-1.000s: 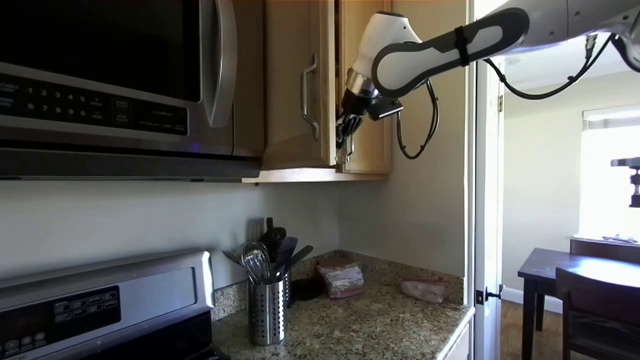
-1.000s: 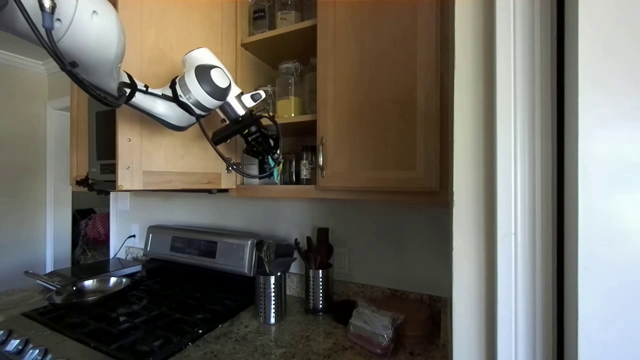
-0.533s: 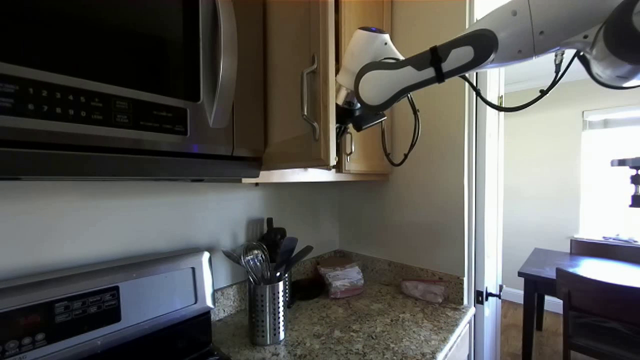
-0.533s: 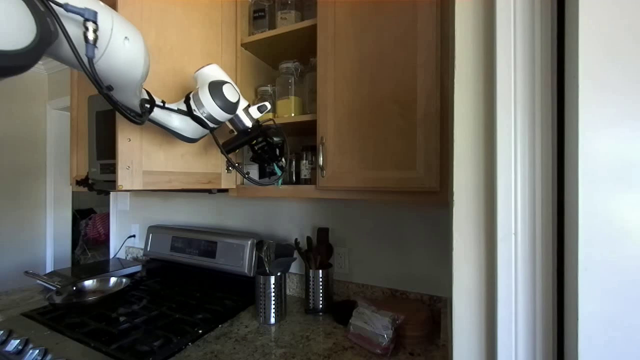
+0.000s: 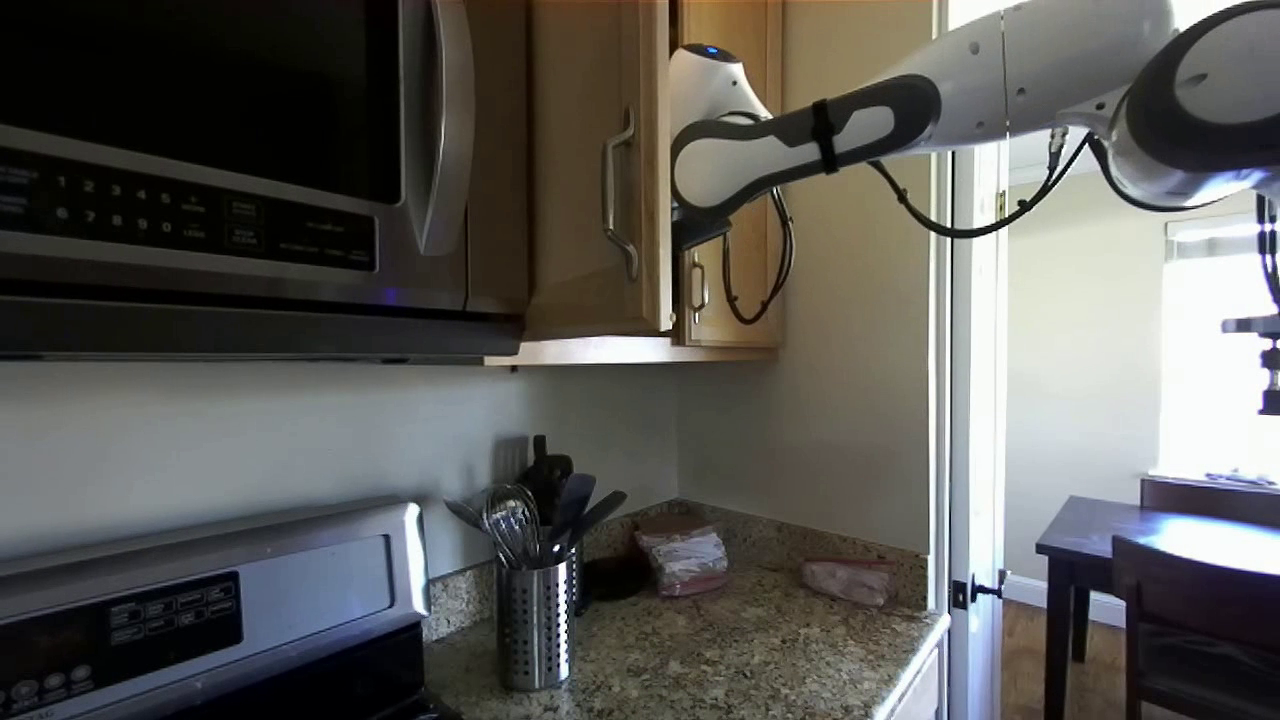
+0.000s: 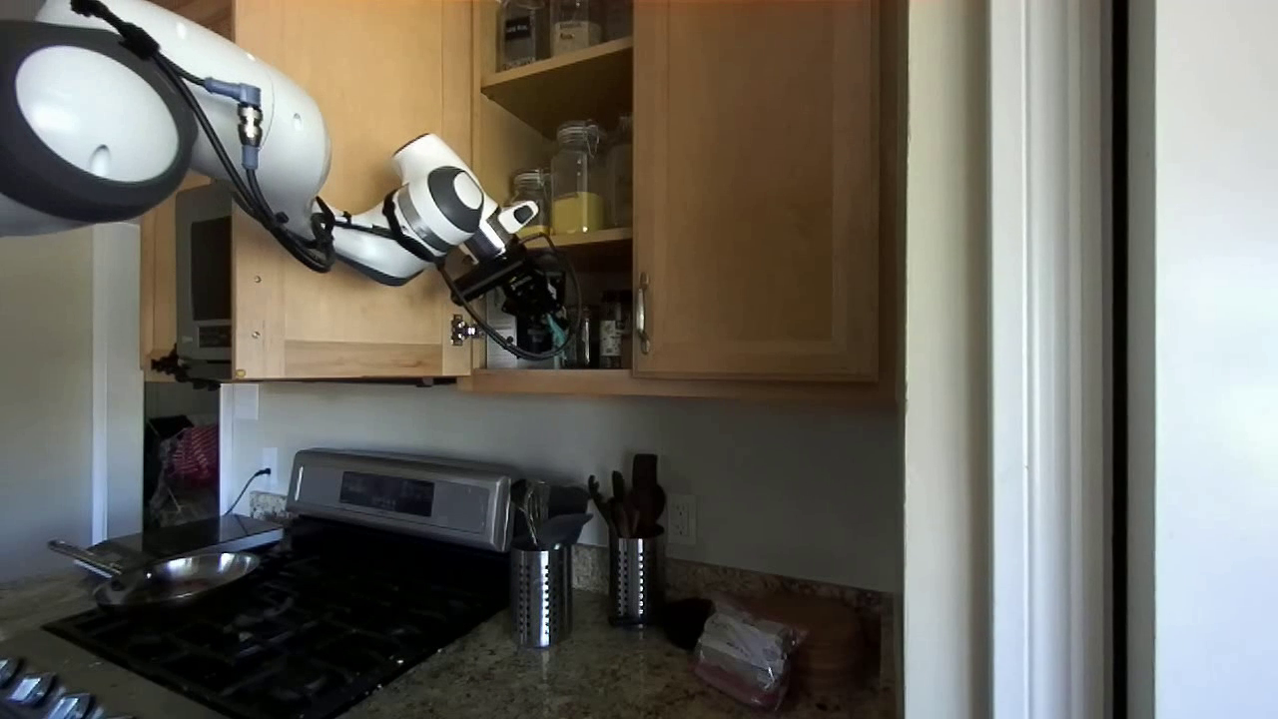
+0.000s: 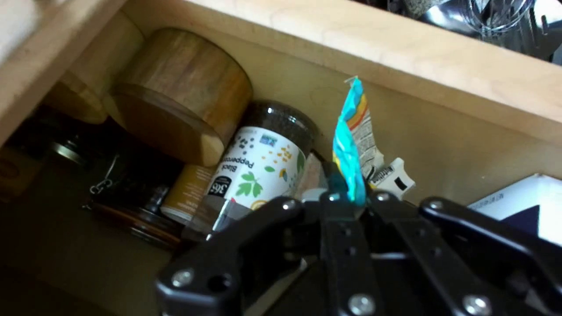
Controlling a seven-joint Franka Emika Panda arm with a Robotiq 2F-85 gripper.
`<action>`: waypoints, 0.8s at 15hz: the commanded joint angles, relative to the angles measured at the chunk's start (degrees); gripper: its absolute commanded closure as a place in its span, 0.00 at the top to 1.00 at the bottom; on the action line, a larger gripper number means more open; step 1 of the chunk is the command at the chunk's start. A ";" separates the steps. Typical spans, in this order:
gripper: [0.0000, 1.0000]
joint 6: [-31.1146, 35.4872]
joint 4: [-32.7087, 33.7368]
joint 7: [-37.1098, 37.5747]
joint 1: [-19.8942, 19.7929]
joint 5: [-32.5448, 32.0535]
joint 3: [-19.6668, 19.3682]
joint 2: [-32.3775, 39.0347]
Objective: Pick up the sachet from the countertop and put it in the open cabinet then close the door
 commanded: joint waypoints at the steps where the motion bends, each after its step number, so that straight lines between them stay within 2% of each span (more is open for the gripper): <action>1: 0.05 2.01 4.46 -2.38 0.26 -0.43 0.38 3.05; 6: 0.05 7.42 7.29 -6.62 -0.15 0.19 0.92 5.75; 8: 0.06 7.07 7.93 -7.67 -0.10 0.59 0.95 6.24; 9: 0.30 5.78 8.16 -8.22 -0.10 1.10 1.13 6.23; 12: 0.45 4.44 8.73 -7.93 0.23 0.90 0.80 6.49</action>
